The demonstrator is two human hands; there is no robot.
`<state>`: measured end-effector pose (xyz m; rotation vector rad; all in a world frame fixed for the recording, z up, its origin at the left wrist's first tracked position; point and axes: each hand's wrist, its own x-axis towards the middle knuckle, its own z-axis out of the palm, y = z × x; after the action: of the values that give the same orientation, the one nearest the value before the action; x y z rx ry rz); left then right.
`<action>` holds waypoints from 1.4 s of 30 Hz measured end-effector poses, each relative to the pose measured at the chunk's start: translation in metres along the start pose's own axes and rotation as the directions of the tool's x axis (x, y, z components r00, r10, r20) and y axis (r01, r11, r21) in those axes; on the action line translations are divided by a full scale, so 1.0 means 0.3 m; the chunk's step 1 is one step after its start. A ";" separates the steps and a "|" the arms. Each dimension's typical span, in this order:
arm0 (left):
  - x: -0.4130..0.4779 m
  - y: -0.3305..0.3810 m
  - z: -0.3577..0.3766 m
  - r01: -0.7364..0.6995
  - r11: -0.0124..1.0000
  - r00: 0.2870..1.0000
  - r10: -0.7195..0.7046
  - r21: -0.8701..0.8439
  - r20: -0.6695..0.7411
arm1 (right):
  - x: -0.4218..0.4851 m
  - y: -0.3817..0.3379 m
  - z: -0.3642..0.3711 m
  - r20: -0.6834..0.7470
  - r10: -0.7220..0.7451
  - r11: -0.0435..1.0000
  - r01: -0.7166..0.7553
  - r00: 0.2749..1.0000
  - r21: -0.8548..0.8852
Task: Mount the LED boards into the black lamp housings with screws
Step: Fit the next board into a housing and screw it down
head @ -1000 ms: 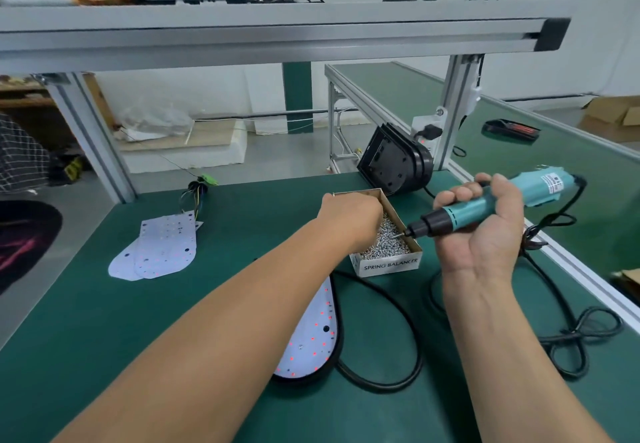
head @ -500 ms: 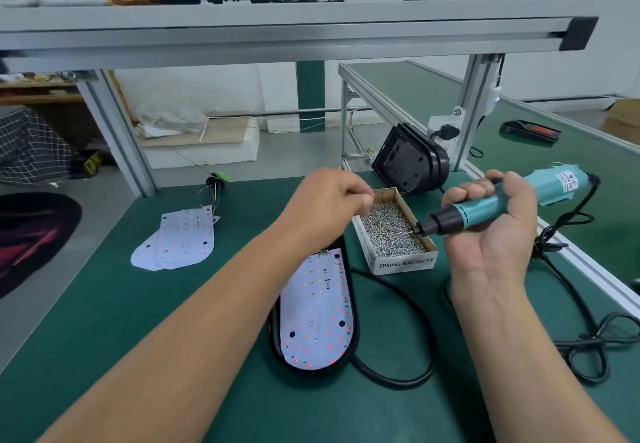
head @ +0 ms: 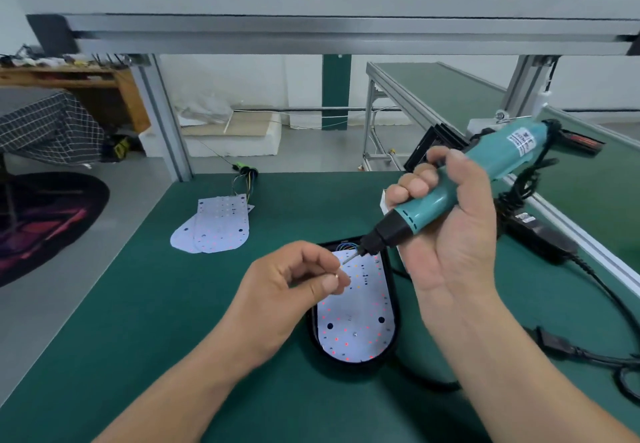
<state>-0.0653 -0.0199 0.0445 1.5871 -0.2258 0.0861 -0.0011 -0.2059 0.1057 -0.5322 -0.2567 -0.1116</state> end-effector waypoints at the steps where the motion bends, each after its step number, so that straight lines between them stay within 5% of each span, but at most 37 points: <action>1: -0.001 -0.007 -0.001 -0.001 1.000 1.000 0.001 -0.007 0.000 | -0.004 0.012 -0.002 -0.003 0.008 1.000 -0.008 1.000 -0.016; 13: -0.008 -0.032 0.008 0.030 0.998 0.996 -0.035 0.061 0.084 | -0.018 0.022 -0.070 -0.063 0.019 0.999 -0.022 0.998 -0.047; 42: -0.015 -0.050 0.016 0.037 0.996 0.999 -0.039 0.083 0.016 | -0.035 0.037 -0.082 0.051 0.022 0.987 -0.013 0.998 -0.162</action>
<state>-0.0672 -0.0241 0.0287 1.6743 -0.2081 0.0521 -0.0041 -0.2085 0.0770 -0.6994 -0.2961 -0.1016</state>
